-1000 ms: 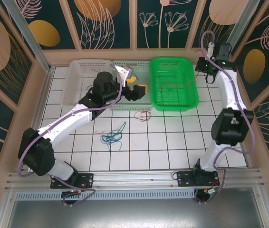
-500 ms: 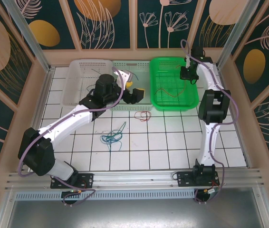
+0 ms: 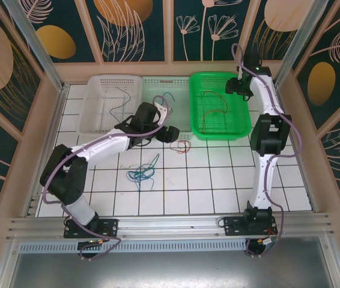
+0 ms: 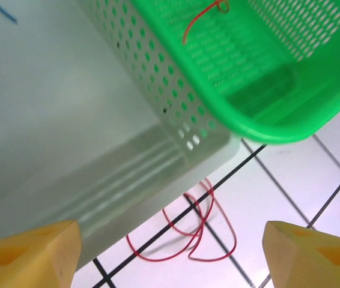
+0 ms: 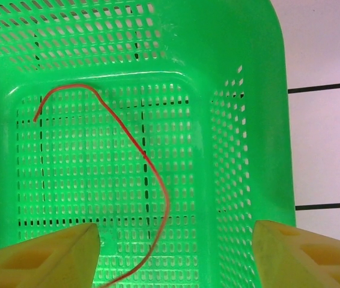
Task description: Untangle the cables
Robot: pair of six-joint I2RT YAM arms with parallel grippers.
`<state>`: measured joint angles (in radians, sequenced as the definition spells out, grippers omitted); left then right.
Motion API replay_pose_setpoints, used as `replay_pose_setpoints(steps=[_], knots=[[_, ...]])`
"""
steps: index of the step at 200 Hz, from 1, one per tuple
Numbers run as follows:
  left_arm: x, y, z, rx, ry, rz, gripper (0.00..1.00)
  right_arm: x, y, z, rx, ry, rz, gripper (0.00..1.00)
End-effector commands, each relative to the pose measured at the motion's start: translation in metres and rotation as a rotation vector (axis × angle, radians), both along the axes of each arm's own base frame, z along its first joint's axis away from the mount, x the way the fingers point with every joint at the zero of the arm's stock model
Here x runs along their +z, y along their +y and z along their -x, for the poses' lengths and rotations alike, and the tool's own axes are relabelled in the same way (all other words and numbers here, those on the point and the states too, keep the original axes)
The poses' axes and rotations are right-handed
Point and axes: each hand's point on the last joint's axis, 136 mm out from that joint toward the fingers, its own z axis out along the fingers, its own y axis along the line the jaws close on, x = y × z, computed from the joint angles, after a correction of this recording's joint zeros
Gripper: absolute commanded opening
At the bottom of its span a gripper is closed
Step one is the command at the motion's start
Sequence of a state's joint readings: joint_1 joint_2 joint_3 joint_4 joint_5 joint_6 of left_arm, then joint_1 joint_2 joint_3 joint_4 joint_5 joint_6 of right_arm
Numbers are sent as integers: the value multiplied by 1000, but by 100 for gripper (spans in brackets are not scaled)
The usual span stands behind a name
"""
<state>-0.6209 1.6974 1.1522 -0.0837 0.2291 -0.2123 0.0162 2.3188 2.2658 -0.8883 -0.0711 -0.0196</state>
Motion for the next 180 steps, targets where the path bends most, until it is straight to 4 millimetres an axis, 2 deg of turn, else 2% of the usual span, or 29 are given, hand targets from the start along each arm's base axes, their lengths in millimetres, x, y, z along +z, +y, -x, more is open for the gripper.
replay_pose_setpoints(steps=[1, 10, 15, 39, 88, 108, 134, 137, 161, 180], knots=[[2, -4, 2, -24, 15, 1, 75, 53, 11, 9, 15, -83, -18, 69], [1, -5, 4, -36, 21, 5, 72, 60, 16, 13, 28, -98, -36, 69], [-13, -6, 4, -40, 50, -11, 70, 64, 19, 15, 32, -105, -45, 69], [-26, -8, 9, -59, 93, -17, 60, 80, 30, 30, 52, -141, -90, 69], [-25, -9, 20, -78, 109, -7, 60, 117, 56, 79, 122, -250, -207, 65], [-31, -12, 27, -91, 124, -24, 60, 114, 64, 105, 144, -269, -199, 65], [-50, -18, 42, -109, 131, -100, 61, 103, 60, 136, 118, -291, -191, 65], [-52, -19, 44, -113, 129, -112, 61, 109, 59, 141, 117, -314, -196, 65], [-65, -28, 59, -141, 140, -150, 61, 112, 57, 166, 113, -369, -222, 66], [-72, -31, 66, -147, 157, -153, 61, 111, 49, 178, 88, -379, -231, 67]])
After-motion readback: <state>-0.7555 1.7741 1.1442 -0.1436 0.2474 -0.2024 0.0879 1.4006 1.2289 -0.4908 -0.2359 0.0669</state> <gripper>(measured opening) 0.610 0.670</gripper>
